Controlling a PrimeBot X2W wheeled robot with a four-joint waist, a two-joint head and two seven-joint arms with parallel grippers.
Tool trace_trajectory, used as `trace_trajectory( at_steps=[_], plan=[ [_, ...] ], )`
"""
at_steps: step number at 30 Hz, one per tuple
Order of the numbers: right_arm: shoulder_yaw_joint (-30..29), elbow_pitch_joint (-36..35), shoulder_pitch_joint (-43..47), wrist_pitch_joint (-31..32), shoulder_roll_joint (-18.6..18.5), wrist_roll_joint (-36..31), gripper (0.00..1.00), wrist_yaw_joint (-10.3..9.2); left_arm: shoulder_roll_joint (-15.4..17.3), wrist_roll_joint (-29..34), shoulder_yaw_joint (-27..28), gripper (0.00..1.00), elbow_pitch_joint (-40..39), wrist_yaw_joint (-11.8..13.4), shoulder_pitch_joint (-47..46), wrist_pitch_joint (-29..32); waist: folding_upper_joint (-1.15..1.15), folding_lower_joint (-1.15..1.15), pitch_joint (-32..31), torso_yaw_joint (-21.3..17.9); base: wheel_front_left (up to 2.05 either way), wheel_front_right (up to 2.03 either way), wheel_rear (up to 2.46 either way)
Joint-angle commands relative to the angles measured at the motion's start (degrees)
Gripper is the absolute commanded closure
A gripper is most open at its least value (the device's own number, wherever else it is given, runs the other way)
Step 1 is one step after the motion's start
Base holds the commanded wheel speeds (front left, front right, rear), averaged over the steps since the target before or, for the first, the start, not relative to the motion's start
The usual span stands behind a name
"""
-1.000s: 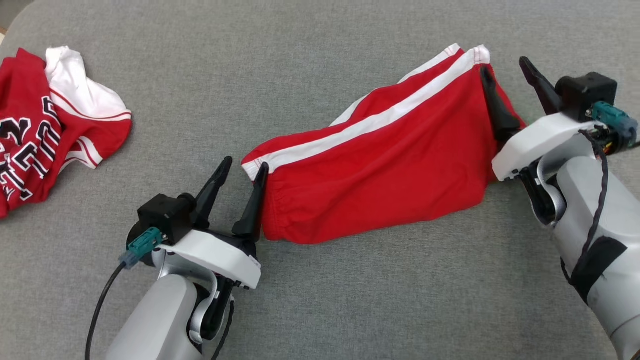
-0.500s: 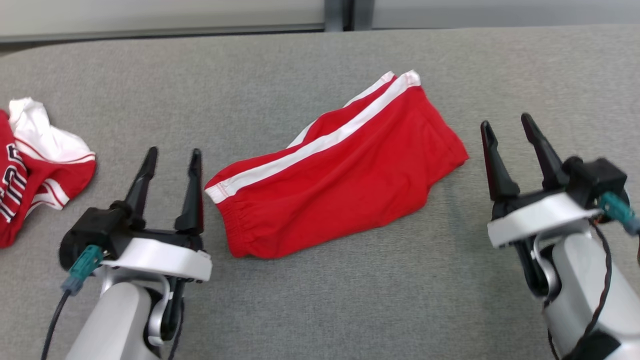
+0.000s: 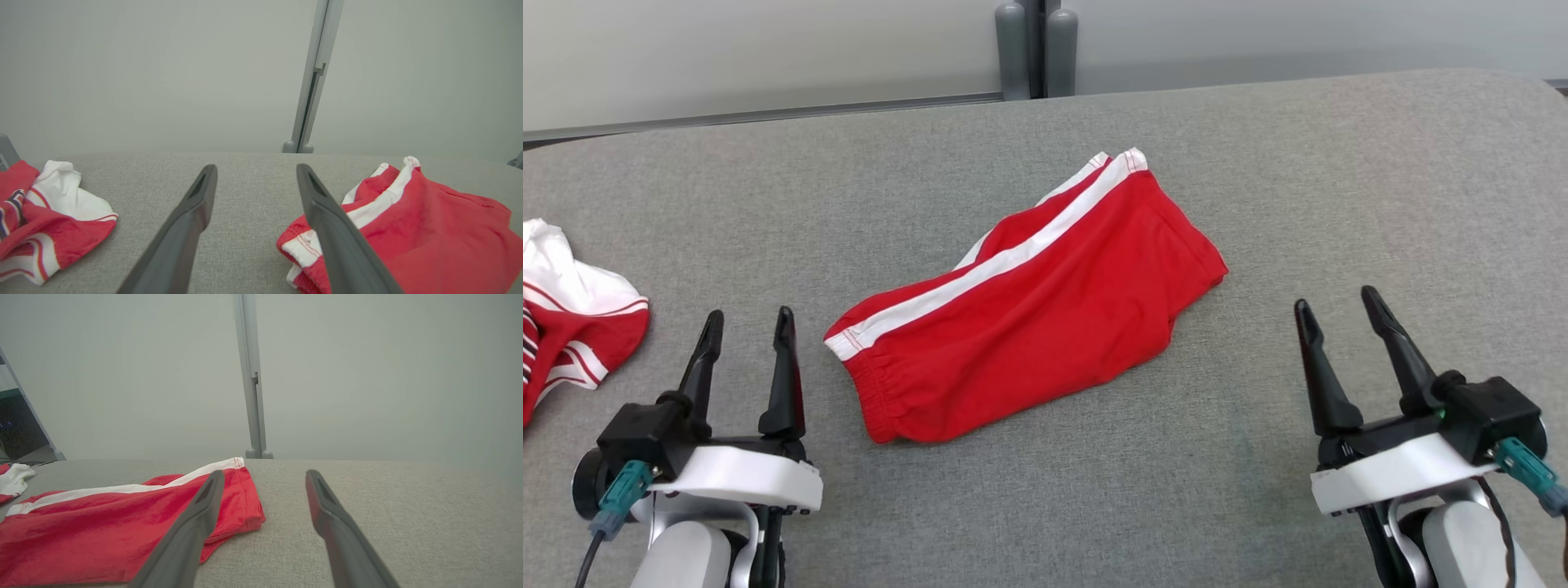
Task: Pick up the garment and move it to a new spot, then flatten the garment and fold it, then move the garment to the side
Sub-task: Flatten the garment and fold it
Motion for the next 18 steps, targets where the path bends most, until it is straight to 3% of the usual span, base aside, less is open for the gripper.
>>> trace_trajectory(
  at_steps=[1,18],
  plan=[
    [-0.57,-1.6,1.32,0.75,0.26,-0.38,0.0,-0.02,-0.17,0.64,1.02,0.0,0.01,-0.43,0.65,-0.06,0.0,0.0,-0.19,-0.25,0.0,0.0,0.0],
    [-2.75,-6.32,3.07,3.49,0.99,-1.28,0.0,-0.02,-2.87,3.86,3.88,0.0,1.42,-3.41,0.57,-0.04,0.0,0.0,0.13,0.32,0.0,0.0,0.0]
  ],
)
